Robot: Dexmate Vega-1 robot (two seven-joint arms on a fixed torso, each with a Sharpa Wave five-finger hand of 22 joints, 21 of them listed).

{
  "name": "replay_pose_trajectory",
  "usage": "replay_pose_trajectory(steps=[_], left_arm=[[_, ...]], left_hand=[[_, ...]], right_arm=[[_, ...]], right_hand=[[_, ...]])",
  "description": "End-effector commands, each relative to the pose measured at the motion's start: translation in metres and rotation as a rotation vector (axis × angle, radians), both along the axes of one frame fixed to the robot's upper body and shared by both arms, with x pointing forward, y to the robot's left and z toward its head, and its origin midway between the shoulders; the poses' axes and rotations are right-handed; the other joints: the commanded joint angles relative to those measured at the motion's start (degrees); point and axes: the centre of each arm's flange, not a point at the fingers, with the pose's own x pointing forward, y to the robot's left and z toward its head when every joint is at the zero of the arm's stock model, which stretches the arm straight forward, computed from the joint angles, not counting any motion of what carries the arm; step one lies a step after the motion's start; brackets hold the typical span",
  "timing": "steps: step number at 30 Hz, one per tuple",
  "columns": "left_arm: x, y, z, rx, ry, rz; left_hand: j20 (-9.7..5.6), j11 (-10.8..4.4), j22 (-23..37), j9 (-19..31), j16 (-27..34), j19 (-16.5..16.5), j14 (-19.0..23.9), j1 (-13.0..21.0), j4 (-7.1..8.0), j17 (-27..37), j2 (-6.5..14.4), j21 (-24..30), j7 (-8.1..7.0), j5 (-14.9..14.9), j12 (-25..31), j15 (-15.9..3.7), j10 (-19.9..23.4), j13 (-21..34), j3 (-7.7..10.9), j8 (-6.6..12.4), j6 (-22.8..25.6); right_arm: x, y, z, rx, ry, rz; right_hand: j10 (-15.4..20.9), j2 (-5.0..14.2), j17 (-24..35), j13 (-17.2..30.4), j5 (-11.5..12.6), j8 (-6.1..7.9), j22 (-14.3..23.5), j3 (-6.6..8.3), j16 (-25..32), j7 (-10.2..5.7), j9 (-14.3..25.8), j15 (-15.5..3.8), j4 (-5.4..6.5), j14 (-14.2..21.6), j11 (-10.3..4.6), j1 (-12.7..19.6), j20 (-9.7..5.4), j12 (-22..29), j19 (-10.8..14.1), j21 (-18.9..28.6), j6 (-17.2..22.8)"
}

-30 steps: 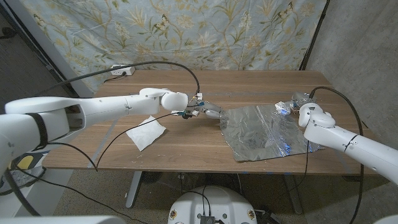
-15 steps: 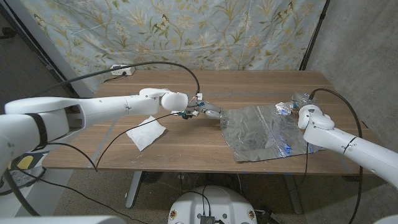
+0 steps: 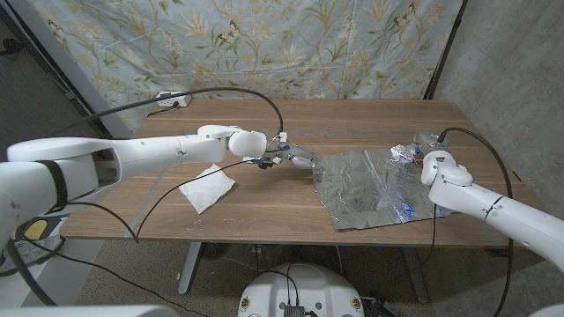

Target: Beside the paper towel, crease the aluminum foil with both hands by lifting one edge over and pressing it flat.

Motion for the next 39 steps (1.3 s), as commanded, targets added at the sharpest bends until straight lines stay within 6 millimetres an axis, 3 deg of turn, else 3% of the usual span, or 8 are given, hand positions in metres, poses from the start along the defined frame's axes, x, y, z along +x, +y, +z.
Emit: replay_pose_trajectory(steps=[1,11,19,20,39], left_arm=[[0.001,0.000,-0.003,-0.004,0.009,-0.002],[0.003,0.000,-0.004,-0.006,0.018,-0.001],[0.003,0.000,-0.006,-0.008,0.023,-0.002],[0.003,0.000,-0.007,-0.010,0.024,-0.003],[0.000,-0.002,-0.009,-0.008,0.028,-0.003]], left_hand=[[0.59,0.13,0.17,0.11,-0.29,-7.57,0.18,0.54,-0.14,-0.04,0.21,0.09,0.17,-0.04,0.02,0.08,-0.05,0.31,0.56,-0.12,0.39],[0.66,0.28,0.16,0.12,-0.33,-7.54,0.18,0.68,-0.30,-0.05,0.12,0.06,0.25,-0.04,-0.03,0.03,-0.32,0.30,0.77,-0.10,0.49],[0.74,0.19,0.16,0.13,-0.37,-7.46,0.14,0.77,-0.39,-0.06,0.06,0.06,0.29,-0.05,-0.01,0.07,-0.40,0.30,0.92,-0.10,0.52],[0.76,0.21,0.16,0.13,-0.36,-7.45,0.16,0.77,-0.40,-0.06,0.06,0.06,0.28,-0.05,-0.01,0.13,-0.43,0.30,0.93,-0.10,0.52],[0.89,0.14,0.16,0.15,-0.41,-7.30,0.17,1.01,-0.64,-0.09,-0.02,0.04,0.38,-0.06,-0.07,0.24,-0.92,0.30,1.33,-0.18,0.36]], right_arm=[[0.003,0.001,-0.006,0.005,-0.022,-0.011],[0.004,0.001,-0.002,0.002,-0.035,-0.010],[0.002,0.004,0.001,-0.008,-0.048,-0.006],[0.001,0.004,0.002,-0.010,-0.050,-0.006],[-0.006,0.000,0.001,-0.017,-0.058,-0.013]], right_hand=[[1.41,-0.05,0.09,0.11,0.44,0.61,0.23,0.04,0.23,-0.45,0.06,-2.87,-0.10,1.19,-0.62,1.51,-0.55,-0.02,0.79,0.29,1.71],[2.57,-0.04,0.04,0.09,0.78,0.97,0.24,0.38,0.22,-1.09,0.05,-3.56,-0.55,2.52,-1.77,4.43,-1.00,-0.36,1.57,0.22,3.62],[3.16,-0.23,0.09,0.09,0.82,1.28,0.25,0.18,0.16,-1.56,0.07,-3.91,-0.33,2.94,-1.55,5.27,-1.14,-0.52,1.90,0.17,4.84],[3.47,-0.25,0.12,0.09,0.84,1.29,0.25,0.10,0.15,-1.49,0.07,-3.99,-0.25,3.08,-2.37,5.51,-1.14,-0.54,1.95,0.13,5.03],[5.30,-0.09,0.25,0.10,0.92,1.75,0.26,-0.10,0.21,-2.33,0.09,-4.59,-0.14,4.39,-2.68,7.93,-1.54,-0.75,2.73,0.04,7.18]])
